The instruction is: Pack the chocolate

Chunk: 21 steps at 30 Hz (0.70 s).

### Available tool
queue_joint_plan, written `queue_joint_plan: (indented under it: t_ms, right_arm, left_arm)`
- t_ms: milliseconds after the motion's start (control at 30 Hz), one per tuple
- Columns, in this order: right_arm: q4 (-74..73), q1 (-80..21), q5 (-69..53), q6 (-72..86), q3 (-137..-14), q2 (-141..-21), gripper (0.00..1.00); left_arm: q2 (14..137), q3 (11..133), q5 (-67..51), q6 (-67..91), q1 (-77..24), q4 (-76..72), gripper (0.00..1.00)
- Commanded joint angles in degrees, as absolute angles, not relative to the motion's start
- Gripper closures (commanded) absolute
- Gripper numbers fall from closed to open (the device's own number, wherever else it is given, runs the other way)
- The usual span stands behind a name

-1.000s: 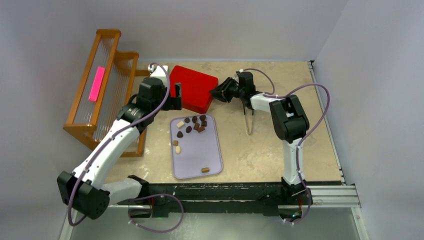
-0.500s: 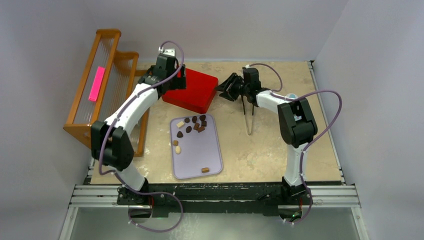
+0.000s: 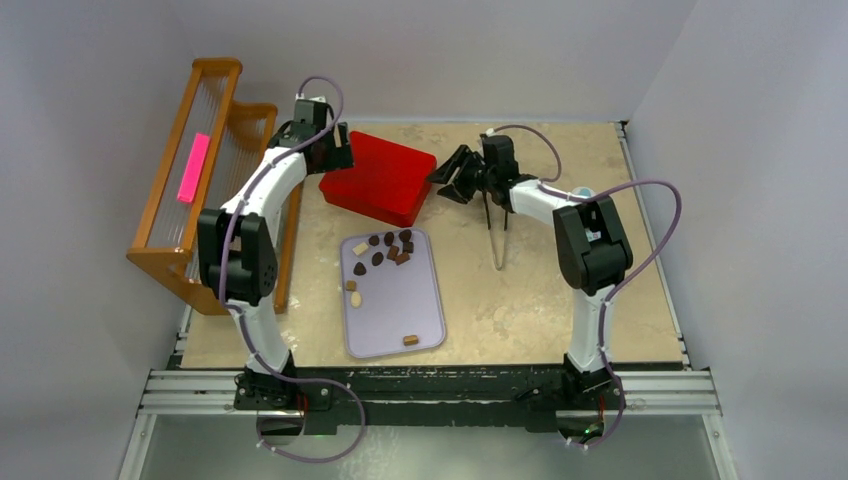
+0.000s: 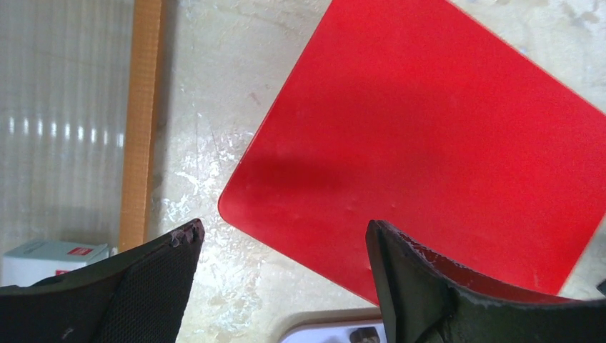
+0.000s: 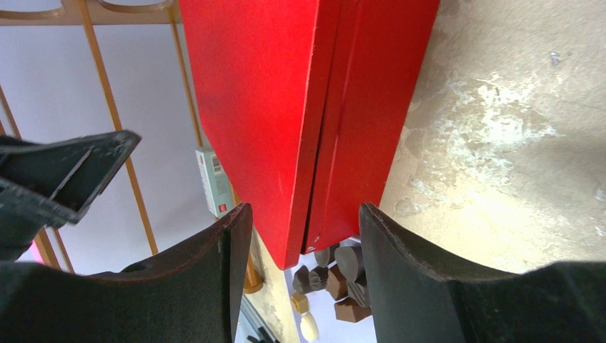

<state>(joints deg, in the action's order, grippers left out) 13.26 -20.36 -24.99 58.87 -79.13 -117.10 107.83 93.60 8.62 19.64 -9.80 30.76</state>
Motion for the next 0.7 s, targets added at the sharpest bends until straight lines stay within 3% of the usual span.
queue_joint_plan:
  t_ms: [0,400,567,667]
  right_arm:
    - [15.03,-20.84,-25.74,58.14,-82.58,-118.97,0.42]
    - [6.88,-22.04,-22.81,56.43,-91.57,-125.45,0.46]
    - [5.49,-22.05,-18.74,56.34,-91.52,-126.67,0.64]
    - [5.89,-22.06,-17.53,56.5,-90.36,-127.23,0.68]
  left_arm:
    - [111.61,97.24,4.1,20.57,-8.38,28.98,0.18]
    - [123.02,105.36,-0.26,18.32,-8.0,32.57,0.29]
    - [123.88,106.09,-5.31,18.43,-8.0,32.3,0.37]
    - [124.0,106.0,-5.33,18.4,-8.0,32.46,0.37]
